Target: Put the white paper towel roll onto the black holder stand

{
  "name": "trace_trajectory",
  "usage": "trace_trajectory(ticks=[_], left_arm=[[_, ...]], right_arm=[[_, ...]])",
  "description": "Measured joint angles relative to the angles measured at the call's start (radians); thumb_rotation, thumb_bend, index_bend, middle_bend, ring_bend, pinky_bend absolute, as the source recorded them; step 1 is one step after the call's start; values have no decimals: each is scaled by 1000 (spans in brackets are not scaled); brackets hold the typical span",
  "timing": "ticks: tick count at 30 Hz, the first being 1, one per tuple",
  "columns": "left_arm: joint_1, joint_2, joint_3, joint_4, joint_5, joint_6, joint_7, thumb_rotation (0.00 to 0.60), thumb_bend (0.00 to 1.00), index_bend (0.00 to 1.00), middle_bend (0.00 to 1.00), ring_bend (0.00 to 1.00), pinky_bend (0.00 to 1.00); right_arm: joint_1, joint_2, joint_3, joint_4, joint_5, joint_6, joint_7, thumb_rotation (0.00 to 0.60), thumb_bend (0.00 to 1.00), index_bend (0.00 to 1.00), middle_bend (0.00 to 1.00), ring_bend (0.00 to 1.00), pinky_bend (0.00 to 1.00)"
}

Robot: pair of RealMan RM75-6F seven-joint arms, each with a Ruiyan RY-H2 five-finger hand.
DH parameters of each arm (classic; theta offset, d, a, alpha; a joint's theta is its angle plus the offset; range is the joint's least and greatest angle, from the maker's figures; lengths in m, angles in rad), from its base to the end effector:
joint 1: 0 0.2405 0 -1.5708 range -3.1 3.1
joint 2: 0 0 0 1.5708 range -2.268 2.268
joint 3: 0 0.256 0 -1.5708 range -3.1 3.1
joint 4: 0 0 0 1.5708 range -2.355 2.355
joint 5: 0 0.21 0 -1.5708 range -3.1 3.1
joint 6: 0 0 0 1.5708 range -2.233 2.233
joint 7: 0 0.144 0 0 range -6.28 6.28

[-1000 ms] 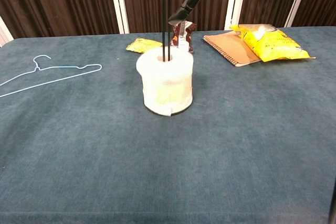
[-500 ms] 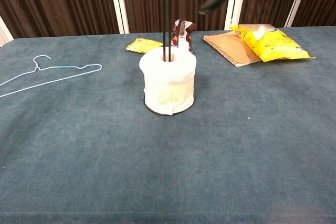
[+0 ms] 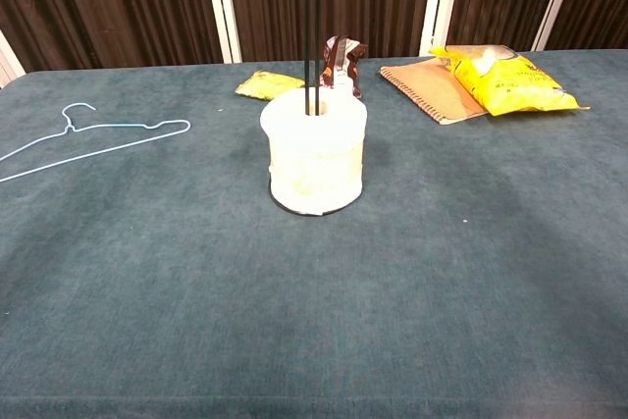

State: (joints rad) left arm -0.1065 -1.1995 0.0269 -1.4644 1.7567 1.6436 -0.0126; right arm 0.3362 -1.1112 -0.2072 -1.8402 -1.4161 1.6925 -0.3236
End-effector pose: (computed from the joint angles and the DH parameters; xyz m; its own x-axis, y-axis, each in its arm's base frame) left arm -0.2919 0.1677 0.1405 0.4291 -0.0885 0.8989 0.8552 -0.2806 -0.4358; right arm -0.2492 -0.1918 0.1468 0.5190 0.0315 0.8542 -0.8468 -0.1173 0.5188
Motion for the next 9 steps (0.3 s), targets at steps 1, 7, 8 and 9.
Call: trace_trajectory(ticks=[1, 7, 8, 9], left_arm=[[0, -1, 0, 1, 1, 0, 1, 600, 417, 0, 0, 0, 63], [1, -1, 3, 4, 3, -1, 3, 600, 415, 0, 0, 0, 63], [0, -1, 5, 4, 5, -3, 5, 600, 416, 0, 0, 0, 63], [0, -2, 7, 6, 7, -5, 8, 600, 416, 0, 0, 0, 63]], right_arm=[[-31, -11, -8, 49, -8, 21, 28, 600, 208, 0, 0, 0, 0], [-178, -60, -53, 212, -70, 112, 161, 600, 208, 0, 0, 0, 0], [-181, -62, -48, 215, -76, 117, 164, 600, 208, 0, 0, 0, 0], [-186, -64, -43, 217, -82, 121, 167, 600, 208, 0, 0, 0, 0]])
